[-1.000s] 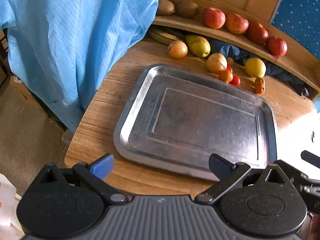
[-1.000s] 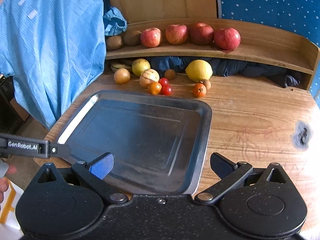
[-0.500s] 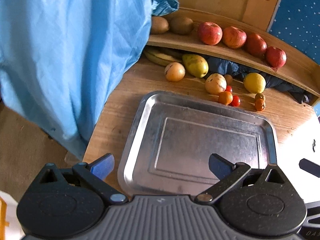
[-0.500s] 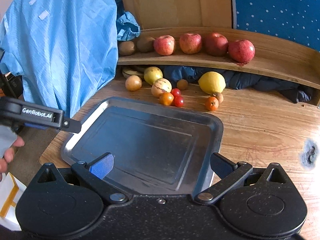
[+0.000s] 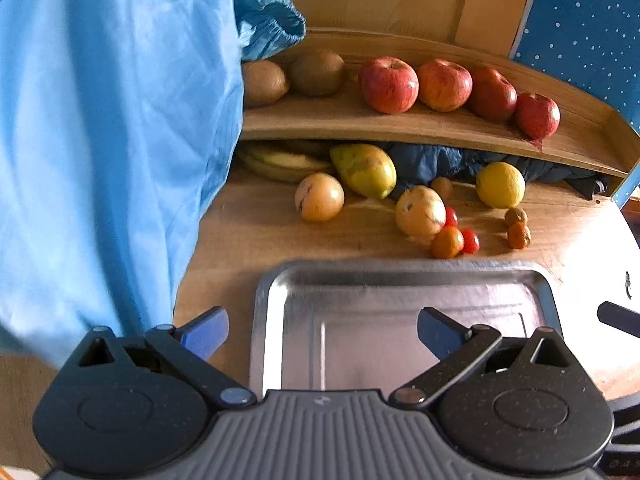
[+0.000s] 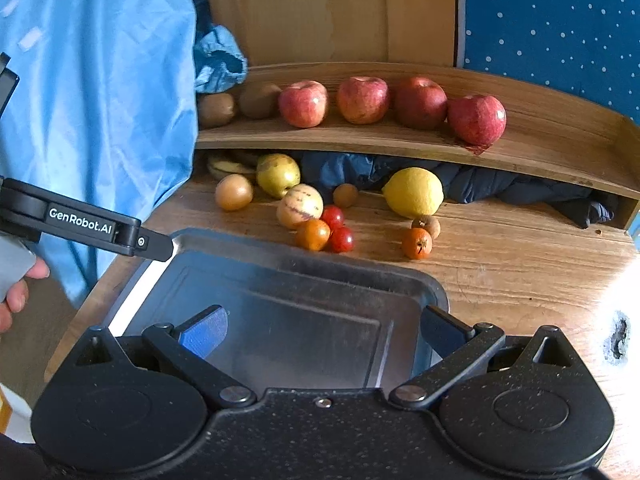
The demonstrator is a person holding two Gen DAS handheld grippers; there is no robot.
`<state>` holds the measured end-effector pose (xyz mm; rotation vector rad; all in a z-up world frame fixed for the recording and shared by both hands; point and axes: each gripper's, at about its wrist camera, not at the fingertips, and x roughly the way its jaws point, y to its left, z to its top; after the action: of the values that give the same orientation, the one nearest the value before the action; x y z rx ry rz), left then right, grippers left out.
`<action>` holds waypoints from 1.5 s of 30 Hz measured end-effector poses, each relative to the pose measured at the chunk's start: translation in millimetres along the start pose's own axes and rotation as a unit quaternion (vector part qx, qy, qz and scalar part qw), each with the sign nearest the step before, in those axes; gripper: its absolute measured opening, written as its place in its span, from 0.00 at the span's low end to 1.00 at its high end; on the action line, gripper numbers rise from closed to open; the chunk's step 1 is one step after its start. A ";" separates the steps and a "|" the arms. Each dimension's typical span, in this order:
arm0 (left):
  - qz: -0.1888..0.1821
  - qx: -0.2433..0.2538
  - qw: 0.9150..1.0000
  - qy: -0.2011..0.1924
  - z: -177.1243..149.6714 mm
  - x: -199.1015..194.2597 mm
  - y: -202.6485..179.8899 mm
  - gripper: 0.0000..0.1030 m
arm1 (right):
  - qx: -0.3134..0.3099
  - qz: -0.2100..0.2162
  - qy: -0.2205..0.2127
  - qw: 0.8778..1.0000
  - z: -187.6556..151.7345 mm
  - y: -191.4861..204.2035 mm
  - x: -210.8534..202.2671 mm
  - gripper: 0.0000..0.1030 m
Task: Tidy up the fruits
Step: 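Move left tool toward the yellow spotted fruit while right tool approaches the small orange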
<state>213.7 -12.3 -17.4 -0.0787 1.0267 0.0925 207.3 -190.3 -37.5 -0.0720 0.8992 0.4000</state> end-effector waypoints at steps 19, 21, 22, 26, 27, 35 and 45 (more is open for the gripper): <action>-0.044 0.074 0.996 -0.006 51.5 69.1 10.5 1.00 | 0.020 -0.031 0.021 0.999 44.0 16.8 54.6 0.95; -0.047 0.075 0.996 -0.003 53.8 75.0 11.3 1.00 | 0.025 -0.032 0.024 0.999 48.5 18.6 64.0 0.91; -0.047 0.076 0.996 -0.001 55.0 78.2 11.8 1.00 | 0.027 -0.032 0.026 0.999 49.9 18.9 68.0 0.89; -0.046 0.070 0.996 0.005 59.0 89.0 17.0 1.00 | 0.042 -0.037 0.035 0.998 53.6 20.0 82.9 0.82; -0.044 0.068 0.997 0.008 60.2 92.3 18.4 1.00 | 0.044 -0.036 0.037 0.998 54.0 20.3 85.5 0.81; -0.040 0.068 0.997 0.019 69.5 110.8 22.4 0.99 | 0.034 -0.039 0.051 0.997 58.2 26.8 106.0 0.73; -0.059 0.077 0.995 0.023 76.7 119.2 27.4 0.92 | 0.029 -0.043 0.065 0.997 65.0 33.9 123.9 0.54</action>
<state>337.0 28.0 -80.5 0.0000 1.0692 -0.0960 312.0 -106.0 -89.1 -0.0837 1.0309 0.2924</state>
